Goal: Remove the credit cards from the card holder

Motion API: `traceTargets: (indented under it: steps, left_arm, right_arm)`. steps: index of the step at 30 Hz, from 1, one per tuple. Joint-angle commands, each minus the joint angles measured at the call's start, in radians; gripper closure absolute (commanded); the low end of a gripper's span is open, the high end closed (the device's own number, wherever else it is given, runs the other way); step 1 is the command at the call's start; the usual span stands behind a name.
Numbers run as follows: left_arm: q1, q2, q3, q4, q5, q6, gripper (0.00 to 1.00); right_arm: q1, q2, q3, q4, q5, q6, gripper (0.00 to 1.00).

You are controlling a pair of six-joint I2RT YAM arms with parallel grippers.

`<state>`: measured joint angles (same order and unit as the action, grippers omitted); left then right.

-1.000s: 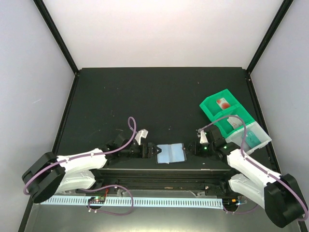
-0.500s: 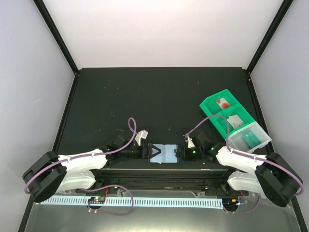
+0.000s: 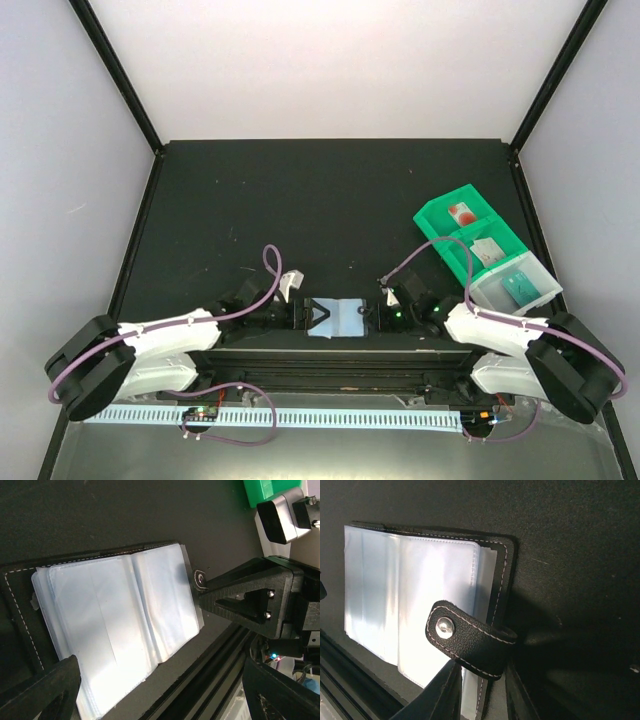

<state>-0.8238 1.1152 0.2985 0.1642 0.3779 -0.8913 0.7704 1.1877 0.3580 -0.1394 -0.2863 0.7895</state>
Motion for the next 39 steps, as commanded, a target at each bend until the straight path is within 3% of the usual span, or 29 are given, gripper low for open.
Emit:
traceTargets:
  steps: [1, 10, 25, 34, 39]
  left_arm:
    - [0.008, 0.031, -0.021, 0.06, -0.012, 0.019, 0.1]
    - [0.007, 0.087, -0.061, 0.165, 0.031, 0.002, 0.15]
    - [0.006, 0.078, -0.089, 0.307, 0.117, -0.075, 0.57]
    - [0.003, 0.101, -0.08, 0.362, 0.139, -0.093, 0.58]
    - [-0.034, 0.214, -0.008, 0.414, 0.173, -0.115, 0.64]
  right_arm:
    - [0.01, 0.01, 0.0, 0.036, 0.005, 0.015, 0.73]
    - [0.032, -0.013, -0.02, 0.066, 0.005, 0.064, 0.73]
    - [0.055, -0.01, -0.044, 0.121, 0.004, 0.101, 0.73]
    - [0.054, -0.004, -0.051, 0.127, 0.008, 0.093, 0.73]
    - [0.054, -0.018, -0.052, 0.125, 0.018, 0.086, 0.73]
